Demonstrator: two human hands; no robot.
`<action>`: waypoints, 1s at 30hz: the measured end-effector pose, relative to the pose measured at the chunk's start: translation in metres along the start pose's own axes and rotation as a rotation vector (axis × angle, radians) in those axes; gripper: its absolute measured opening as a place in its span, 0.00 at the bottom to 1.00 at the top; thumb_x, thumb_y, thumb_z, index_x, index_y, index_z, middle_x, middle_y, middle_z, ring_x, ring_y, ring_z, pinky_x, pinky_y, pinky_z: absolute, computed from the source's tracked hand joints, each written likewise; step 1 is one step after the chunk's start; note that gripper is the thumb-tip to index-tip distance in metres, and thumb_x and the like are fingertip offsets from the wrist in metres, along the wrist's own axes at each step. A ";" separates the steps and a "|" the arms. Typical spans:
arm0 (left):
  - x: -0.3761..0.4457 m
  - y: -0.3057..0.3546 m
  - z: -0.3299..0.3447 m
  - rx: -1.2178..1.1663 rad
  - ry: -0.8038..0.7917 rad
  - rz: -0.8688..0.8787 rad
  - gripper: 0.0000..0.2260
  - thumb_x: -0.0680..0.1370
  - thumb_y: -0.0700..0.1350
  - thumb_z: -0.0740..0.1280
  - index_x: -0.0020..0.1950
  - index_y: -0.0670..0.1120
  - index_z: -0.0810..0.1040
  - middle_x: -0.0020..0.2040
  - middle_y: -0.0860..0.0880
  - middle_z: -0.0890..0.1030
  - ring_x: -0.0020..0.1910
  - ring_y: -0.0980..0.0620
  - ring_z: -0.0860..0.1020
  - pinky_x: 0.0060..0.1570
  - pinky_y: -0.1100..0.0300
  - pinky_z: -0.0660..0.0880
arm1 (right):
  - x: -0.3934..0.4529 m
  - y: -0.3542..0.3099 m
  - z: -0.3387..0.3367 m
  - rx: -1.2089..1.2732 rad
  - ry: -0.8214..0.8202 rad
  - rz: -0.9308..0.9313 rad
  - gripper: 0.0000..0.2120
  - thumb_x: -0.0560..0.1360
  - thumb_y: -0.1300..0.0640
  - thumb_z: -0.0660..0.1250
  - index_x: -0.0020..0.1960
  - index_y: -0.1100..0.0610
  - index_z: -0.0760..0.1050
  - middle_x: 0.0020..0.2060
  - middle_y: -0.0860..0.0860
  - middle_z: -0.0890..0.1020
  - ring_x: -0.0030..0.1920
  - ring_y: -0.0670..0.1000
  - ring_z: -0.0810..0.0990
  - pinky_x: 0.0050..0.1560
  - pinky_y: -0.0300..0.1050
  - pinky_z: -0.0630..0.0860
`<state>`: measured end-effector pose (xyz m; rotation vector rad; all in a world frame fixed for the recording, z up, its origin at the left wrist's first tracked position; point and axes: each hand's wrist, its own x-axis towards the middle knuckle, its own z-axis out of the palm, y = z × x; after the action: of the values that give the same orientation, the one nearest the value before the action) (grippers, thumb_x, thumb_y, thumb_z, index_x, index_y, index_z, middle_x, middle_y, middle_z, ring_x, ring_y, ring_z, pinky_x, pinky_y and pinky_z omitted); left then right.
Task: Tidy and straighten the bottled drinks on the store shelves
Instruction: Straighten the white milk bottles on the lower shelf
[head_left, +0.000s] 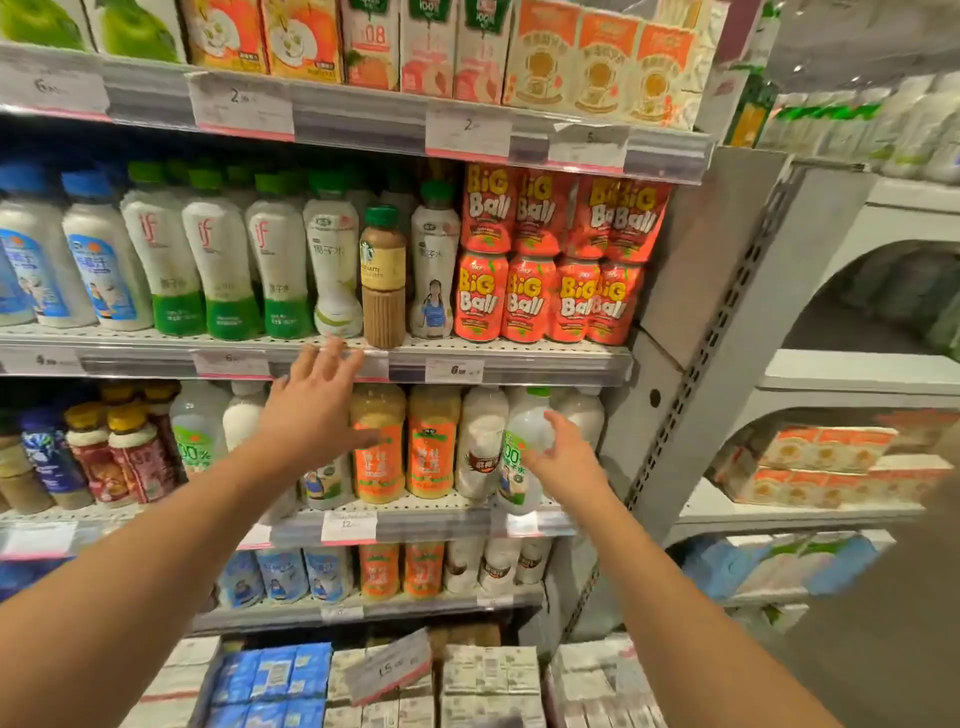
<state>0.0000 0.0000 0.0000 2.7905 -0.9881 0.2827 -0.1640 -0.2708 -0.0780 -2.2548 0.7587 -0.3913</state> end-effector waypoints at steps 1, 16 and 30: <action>0.003 -0.001 0.005 0.015 0.001 0.003 0.55 0.66 0.73 0.71 0.83 0.54 0.47 0.84 0.48 0.44 0.82 0.42 0.46 0.76 0.37 0.58 | 0.013 0.002 0.001 -0.013 0.028 -0.011 0.37 0.78 0.49 0.71 0.81 0.54 0.58 0.77 0.55 0.67 0.73 0.58 0.71 0.71 0.57 0.71; 0.006 -0.002 0.010 0.077 0.045 -0.013 0.55 0.64 0.73 0.73 0.82 0.56 0.49 0.83 0.49 0.49 0.82 0.42 0.48 0.73 0.38 0.66 | 0.077 0.017 0.028 -0.354 0.159 0.089 0.41 0.68 0.35 0.78 0.67 0.59 0.66 0.62 0.55 0.76 0.58 0.63 0.81 0.48 0.55 0.79; 0.008 -0.009 0.013 0.052 0.041 -0.015 0.53 0.65 0.69 0.75 0.81 0.58 0.49 0.83 0.51 0.49 0.81 0.42 0.49 0.74 0.40 0.65 | 0.054 0.027 0.042 -0.425 0.277 0.021 0.44 0.65 0.31 0.75 0.66 0.61 0.66 0.53 0.60 0.81 0.49 0.65 0.83 0.41 0.54 0.76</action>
<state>0.0140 -0.0008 -0.0115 2.8251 -0.9635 0.3678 -0.1130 -0.2972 -0.1231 -2.6153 1.0922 -0.5864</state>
